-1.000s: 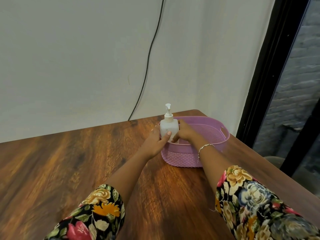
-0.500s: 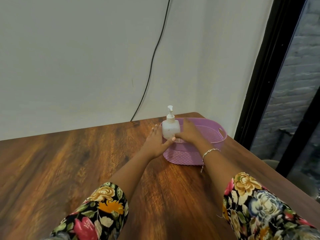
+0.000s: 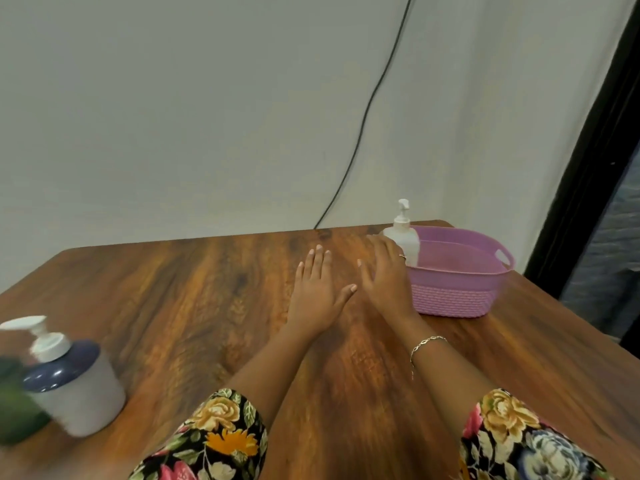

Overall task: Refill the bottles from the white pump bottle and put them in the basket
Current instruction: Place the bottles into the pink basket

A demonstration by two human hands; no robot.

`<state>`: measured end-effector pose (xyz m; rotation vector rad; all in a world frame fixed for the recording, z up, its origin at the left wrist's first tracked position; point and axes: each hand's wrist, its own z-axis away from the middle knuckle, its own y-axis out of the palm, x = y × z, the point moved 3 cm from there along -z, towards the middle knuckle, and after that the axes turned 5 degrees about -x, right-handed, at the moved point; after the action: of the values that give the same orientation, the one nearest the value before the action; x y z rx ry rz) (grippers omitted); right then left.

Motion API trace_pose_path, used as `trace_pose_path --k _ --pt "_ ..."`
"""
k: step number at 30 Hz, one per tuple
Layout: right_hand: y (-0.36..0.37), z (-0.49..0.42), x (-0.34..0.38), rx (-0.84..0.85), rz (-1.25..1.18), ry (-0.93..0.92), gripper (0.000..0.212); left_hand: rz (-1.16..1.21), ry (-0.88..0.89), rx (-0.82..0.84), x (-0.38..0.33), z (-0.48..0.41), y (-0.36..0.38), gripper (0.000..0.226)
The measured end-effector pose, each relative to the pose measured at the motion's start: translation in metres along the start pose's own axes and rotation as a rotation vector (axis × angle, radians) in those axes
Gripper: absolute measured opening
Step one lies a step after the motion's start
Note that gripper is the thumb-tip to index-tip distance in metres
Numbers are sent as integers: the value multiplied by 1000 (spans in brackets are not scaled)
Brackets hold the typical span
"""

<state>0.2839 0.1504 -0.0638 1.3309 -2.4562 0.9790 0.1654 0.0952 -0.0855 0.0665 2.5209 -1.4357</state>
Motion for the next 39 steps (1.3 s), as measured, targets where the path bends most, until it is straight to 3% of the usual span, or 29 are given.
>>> trace_pose_path --k 3,9,15,18,23,27,31,37,39 --pt "15 8 27 40 -26 -42 41 13 2 -134 22 23 -19 97" --pt "46 30 88 95 -166 -97 41 -68 -85 -415 74 66 -47 70" --pt "80 58 136 211 -279 -111 42 -77 -124 -661 107 114 -80 65" --pt "98 76 161 308 -316 -122 42 -90 -289 -855 124 143 -96 65" --pt "119 100 204 446 -468 -133 47 185 -591 -1054 157 176 -114 72" --pt "129 115 241 574 -575 -160 50 411 -768 -1141 180 188 -124 90" --pt "143 133 272 779 -633 -174 60 569 -811 -1195 198 201 -128 104" --pt "158 146 297 834 -637 -121 73 670 -958 -1146 218 213 -128 62" --pt "161 148 302 821 -621 -93 76 670 -959 -1142 217 213 -132 64"
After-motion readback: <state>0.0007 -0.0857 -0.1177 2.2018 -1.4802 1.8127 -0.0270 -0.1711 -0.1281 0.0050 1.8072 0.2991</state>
